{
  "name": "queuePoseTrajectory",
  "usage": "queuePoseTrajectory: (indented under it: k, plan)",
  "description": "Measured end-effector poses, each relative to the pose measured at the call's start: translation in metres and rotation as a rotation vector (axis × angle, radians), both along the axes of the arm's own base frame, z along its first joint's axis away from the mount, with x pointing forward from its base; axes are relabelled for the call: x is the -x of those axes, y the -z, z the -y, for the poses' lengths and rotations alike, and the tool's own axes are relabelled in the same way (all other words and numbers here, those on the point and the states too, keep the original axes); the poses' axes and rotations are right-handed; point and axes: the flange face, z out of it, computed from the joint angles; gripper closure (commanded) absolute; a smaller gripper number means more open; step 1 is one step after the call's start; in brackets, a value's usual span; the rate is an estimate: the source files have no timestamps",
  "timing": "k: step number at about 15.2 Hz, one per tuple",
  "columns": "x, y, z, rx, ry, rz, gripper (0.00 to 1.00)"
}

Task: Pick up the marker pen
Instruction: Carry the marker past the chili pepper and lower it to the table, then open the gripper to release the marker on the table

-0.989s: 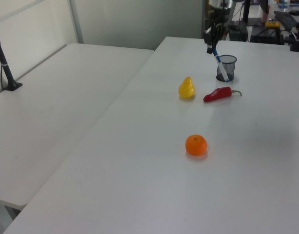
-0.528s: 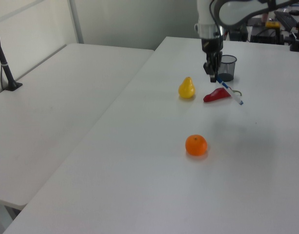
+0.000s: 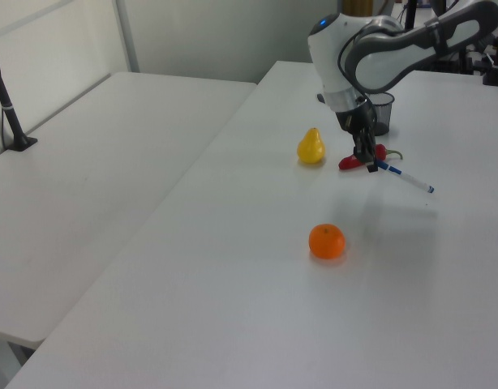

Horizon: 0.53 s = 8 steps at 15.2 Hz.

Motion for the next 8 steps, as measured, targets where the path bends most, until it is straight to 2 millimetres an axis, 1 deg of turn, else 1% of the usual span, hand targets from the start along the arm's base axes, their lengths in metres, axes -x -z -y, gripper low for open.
queuePoseTrajectory:
  k: [2,4,5,6,7,8]
  plan:
    - [0.004,0.014,-0.009,0.012,-0.026,-0.025,0.97]
    - [0.006,0.026,-0.015,0.016,-0.037,-0.045,0.88]
    - [0.006,0.031,-0.017,0.017,-0.041,-0.054,0.81]
    - [0.007,0.036,-0.020,0.019,-0.046,-0.062,0.69]
    - [0.008,0.042,-0.023,0.020,-0.051,-0.072,0.59]
    - [0.007,0.045,-0.024,0.021,-0.052,-0.074,0.46]
